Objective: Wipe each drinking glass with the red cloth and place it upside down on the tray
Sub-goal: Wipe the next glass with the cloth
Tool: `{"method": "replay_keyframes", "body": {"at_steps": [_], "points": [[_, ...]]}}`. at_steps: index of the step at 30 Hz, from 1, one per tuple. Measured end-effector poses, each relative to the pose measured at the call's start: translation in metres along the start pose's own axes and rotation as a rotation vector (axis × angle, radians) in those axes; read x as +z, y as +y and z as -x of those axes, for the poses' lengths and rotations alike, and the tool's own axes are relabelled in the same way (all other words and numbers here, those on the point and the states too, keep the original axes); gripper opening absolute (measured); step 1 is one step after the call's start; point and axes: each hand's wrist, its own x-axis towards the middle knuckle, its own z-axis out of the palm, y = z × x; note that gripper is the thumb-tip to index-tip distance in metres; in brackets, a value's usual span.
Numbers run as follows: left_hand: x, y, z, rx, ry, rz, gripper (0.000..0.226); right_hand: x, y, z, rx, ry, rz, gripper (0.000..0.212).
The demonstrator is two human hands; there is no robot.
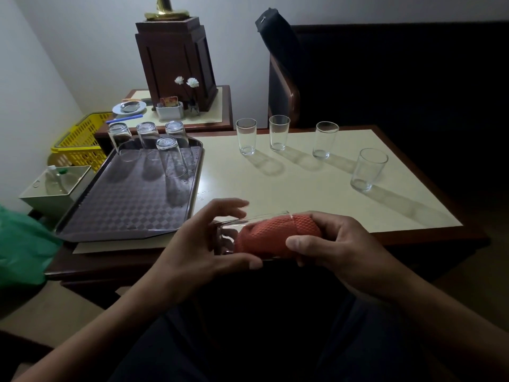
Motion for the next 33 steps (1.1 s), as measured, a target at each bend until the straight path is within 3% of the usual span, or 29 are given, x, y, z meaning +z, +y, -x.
{"method": "replay_keyframes", "body": {"at_steps": [2,4,8,12,14,17,19,22,26,29,33], "points": [[0.001,0.003,-0.002,-0.183,-0.024,0.201,0.071,0.001,0.001,0.002,-0.092,0.026,0.082,0.024],[0.002,0.005,-0.002,-0.31,-0.109,0.445,0.059,0.0,0.001,0.003,-0.194,0.007,0.281,0.036],[-0.003,0.003,-0.004,-0.349,-0.226,0.565,0.061,-0.009,0.004,0.002,-0.551,-0.048,0.792,0.051],[-0.009,-0.001,-0.01,-0.379,-0.3,0.677,0.079,-0.011,0.004,0.002,-0.711,0.193,0.82,0.032],[-0.006,-0.001,-0.008,-0.387,-0.338,0.651,0.076,-0.014,0.005,-0.001,-0.841,0.124,0.954,0.016],[0.004,0.011,0.0,-0.339,-0.29,0.49,0.059,-0.017,0.008,-0.004,-0.947,-0.107,1.177,0.03],[0.007,0.024,0.007,-0.225,-0.194,0.331,0.049,-0.015,0.012,-0.003,-0.785,-0.219,1.046,0.042],[0.004,0.031,0.012,0.023,-0.144,0.154,0.059,-0.006,0.005,0.006,-0.277,-0.311,0.514,0.042],[0.0,0.023,0.014,0.372,-0.16,-0.148,0.061,-0.001,-0.007,0.007,0.242,-0.415,-0.143,0.039],[-0.004,0.021,0.008,0.574,-0.093,-0.317,0.055,0.002,-0.002,0.003,0.348,-0.406,-0.504,0.024],[-0.01,0.016,0.001,0.591,0.066,-0.352,0.053,0.006,-0.013,-0.002,0.303,-0.079,-0.505,0.023]]}}
